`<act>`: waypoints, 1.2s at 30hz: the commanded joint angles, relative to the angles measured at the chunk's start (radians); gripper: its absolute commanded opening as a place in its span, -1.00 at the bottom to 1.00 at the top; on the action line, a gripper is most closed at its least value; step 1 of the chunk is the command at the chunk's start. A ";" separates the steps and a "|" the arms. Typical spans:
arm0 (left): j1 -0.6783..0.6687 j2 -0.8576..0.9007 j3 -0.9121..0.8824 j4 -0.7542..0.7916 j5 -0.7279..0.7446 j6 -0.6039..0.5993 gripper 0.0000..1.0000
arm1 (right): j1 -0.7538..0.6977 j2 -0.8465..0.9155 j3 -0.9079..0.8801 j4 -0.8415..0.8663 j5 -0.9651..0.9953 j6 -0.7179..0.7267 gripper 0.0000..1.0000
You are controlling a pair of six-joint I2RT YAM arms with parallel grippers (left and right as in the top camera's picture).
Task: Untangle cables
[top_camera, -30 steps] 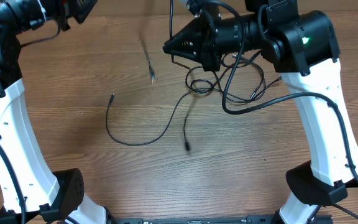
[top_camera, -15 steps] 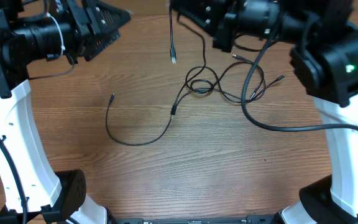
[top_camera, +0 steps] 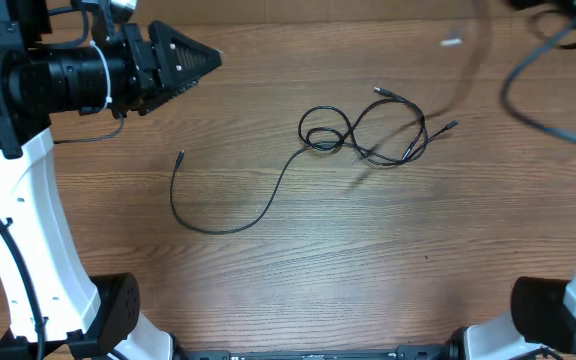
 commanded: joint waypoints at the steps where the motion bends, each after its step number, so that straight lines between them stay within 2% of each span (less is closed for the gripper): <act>1: -0.024 -0.026 0.001 -0.002 -0.035 0.042 0.25 | -0.126 -0.010 0.003 0.009 0.022 -0.014 -0.92; 10: -0.055 -0.026 0.001 -0.002 -0.048 0.053 0.23 | -0.398 0.036 0.002 -0.002 0.096 -0.079 -0.92; 21: -0.059 -0.026 0.002 -0.002 -0.048 0.068 0.20 | -0.556 0.199 0.002 -0.019 0.243 -0.222 -0.92; 27: -0.074 -0.026 0.001 -0.002 -0.048 0.068 0.19 | -0.672 0.294 0.002 -0.012 0.332 -0.222 -0.92; 30: -0.093 -0.026 0.001 -0.002 -0.048 0.067 0.19 | -0.732 0.326 0.002 -0.010 0.507 -0.204 -0.92; 33: -0.113 -0.026 0.001 -0.001 -0.056 0.066 0.20 | -0.787 0.347 0.002 -0.013 0.691 -0.126 -0.92; 36: -0.133 -0.026 0.002 -0.001 -0.122 0.056 0.23 | -0.837 0.356 0.002 -0.029 0.752 -0.047 -0.92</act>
